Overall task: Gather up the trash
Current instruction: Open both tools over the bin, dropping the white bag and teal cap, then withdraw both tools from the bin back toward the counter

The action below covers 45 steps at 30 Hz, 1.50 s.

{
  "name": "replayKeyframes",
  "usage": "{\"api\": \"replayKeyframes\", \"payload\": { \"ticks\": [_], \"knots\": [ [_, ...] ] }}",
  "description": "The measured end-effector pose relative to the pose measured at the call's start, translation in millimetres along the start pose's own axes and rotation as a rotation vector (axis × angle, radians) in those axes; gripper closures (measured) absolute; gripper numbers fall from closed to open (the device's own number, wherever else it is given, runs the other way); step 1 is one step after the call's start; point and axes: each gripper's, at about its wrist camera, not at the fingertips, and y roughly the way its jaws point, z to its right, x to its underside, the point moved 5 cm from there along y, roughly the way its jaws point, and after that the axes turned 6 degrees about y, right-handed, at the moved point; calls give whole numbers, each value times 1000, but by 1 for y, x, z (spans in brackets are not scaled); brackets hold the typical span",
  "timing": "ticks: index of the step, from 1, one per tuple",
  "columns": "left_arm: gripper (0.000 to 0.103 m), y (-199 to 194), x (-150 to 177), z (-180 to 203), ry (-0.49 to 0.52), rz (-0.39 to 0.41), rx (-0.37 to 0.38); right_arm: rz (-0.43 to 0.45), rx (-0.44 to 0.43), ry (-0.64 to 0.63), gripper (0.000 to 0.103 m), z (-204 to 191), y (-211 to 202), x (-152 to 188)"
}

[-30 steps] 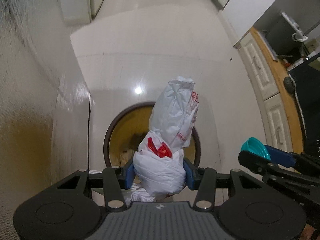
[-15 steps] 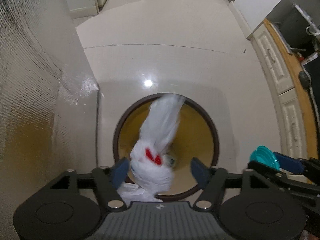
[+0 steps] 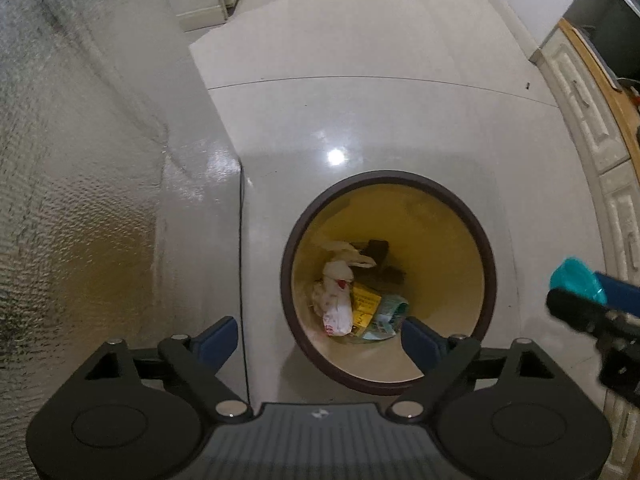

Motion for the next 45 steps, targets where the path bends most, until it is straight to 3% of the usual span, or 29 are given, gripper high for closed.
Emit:
{"api": "replayKeyframes", "payload": {
  "ticks": [2, 4, 6, 10, 18, 45],
  "knots": [
    [9, 0, 0, -3, -5, 0, -10, 32, -16, 7, 52, -2, -1, -3],
    [7, 0, -1, -6, -6, -2, -17, 68, -30, 15, 41, -3, -3, -5],
    [6, -1, 1, -7, -5, -4, -26, 72, -24, 15, 19, -3, -2, -4],
    [3, -1, 3, -7, -4, -15, -38, 36, 11, -16, 18, -2, 3, -1],
    [1, -4, 11, -9, 8, -42, -54, -43, 44, -43, 3, 2, 7, 11],
    [0, -81, 32, -14, 6, 25, -76, -70, 88, 8, 0, 1, -45, 18]
  ]
}}
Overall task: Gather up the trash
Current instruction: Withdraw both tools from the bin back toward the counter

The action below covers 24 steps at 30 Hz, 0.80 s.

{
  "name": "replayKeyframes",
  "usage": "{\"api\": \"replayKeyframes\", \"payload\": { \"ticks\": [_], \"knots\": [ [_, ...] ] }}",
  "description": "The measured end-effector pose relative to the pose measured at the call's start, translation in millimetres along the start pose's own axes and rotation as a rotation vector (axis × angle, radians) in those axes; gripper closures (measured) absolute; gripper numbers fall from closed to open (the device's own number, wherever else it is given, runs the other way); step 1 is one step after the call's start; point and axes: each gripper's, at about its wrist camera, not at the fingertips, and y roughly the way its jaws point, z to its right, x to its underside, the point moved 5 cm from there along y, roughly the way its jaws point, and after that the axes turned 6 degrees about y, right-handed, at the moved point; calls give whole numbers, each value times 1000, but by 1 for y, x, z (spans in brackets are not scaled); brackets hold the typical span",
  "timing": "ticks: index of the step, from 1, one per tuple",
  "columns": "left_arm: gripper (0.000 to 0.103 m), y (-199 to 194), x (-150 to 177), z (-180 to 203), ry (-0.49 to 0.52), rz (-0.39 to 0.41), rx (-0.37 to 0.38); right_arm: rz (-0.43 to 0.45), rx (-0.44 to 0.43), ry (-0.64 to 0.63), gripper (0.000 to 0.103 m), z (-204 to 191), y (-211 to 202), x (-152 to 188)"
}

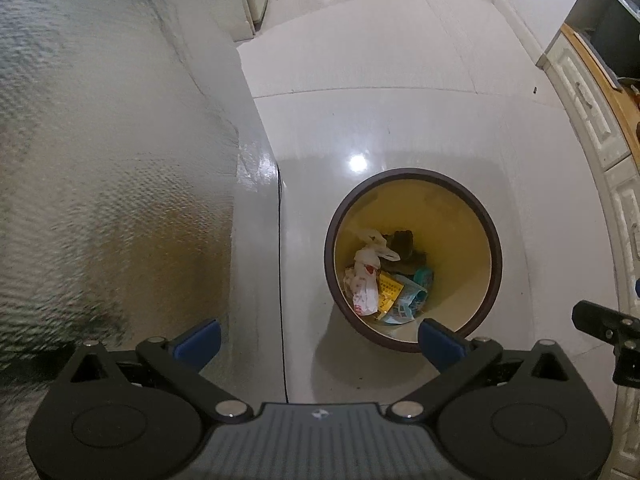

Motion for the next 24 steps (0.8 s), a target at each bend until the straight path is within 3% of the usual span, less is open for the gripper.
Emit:
{"api": "replayKeyframes", "payload": {
  "ticks": [9, 24],
  "knots": [
    [0, -39, 1, 3, -4, 74, 11, 65, 0, 36, 0, 6, -39, -3],
    [0, -120, -4, 16, 29, 288, 25, 247, 22, 49, 0, 14, -114, -8]
  ]
}}
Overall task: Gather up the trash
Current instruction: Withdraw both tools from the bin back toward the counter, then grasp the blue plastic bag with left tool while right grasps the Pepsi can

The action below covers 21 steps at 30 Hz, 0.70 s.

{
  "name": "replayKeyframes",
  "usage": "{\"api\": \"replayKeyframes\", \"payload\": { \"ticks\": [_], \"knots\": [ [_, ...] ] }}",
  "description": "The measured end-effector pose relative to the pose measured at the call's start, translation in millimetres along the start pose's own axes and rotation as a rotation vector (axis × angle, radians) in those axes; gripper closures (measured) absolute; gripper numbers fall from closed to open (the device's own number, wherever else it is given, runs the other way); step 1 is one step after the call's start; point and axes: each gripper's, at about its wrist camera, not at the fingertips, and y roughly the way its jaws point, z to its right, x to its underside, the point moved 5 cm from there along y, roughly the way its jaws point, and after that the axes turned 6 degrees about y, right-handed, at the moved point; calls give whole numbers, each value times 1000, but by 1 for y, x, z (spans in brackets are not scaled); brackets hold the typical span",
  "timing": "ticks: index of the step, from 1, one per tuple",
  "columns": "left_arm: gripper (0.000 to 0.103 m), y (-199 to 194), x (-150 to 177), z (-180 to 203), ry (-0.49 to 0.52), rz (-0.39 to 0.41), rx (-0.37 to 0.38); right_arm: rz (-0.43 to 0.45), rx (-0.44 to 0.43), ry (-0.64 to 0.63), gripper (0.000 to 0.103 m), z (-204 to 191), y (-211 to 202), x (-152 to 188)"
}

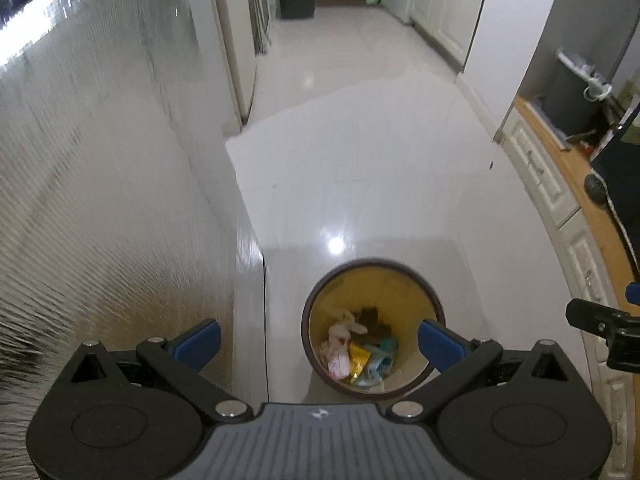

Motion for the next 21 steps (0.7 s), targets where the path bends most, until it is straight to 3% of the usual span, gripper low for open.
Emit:
{"api": "replayKeyframes", "payload": {
  "ticks": [21],
  "knots": [
    [0, -112, -23, 12, 19, 326, 4, 345, -6, -30, 0, -2, -111, -37]
  ]
}}
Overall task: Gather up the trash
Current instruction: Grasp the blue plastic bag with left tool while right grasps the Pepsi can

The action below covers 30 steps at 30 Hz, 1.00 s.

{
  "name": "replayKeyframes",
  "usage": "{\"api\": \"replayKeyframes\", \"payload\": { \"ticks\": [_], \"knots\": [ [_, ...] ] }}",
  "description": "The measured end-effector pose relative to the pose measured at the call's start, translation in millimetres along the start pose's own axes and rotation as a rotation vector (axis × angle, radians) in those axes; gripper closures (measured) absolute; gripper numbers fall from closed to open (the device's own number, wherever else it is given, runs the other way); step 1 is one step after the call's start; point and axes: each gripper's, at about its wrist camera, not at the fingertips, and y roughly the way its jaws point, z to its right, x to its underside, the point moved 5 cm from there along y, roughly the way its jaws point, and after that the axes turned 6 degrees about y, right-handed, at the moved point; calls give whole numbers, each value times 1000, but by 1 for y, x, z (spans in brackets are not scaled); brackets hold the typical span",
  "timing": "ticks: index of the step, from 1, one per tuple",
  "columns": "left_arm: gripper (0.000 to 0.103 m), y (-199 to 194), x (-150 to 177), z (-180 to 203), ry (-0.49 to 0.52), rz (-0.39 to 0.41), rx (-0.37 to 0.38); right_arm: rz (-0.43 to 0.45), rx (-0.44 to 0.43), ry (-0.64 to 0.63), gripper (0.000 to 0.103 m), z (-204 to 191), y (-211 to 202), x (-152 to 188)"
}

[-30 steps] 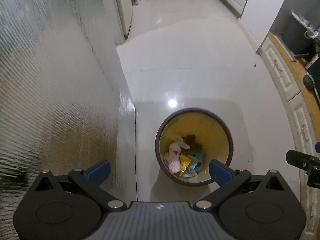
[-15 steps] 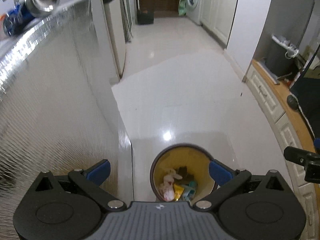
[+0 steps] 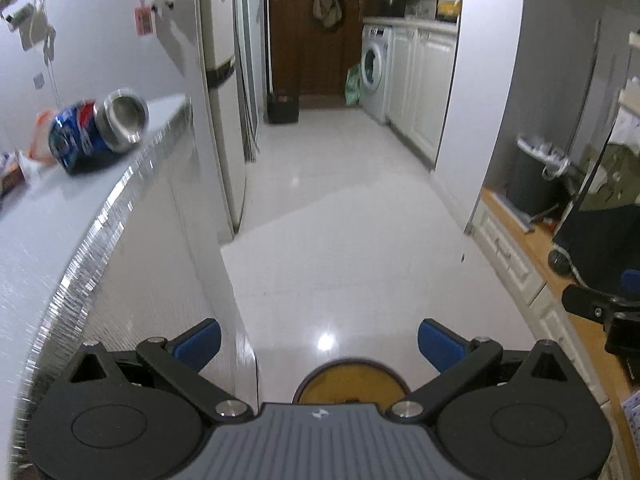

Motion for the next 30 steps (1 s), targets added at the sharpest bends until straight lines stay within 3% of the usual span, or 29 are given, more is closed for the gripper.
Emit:
{"api": "replayKeyframes", "payload": {
  "ticks": [12, 20, 30],
  "knots": [
    [0, -87, -32, -41, -37, 158, -69, 200, -120, -50, 0, -41, -53, -36],
    [0, -145, -56, -85, -24, 269, -143, 266, -213, -89, 0, -81, -73, -49],
    [0, -158, -69, -158, -7, 290, -226, 335, -305, -176, 0, -146, -77, -66]
  ]
}}
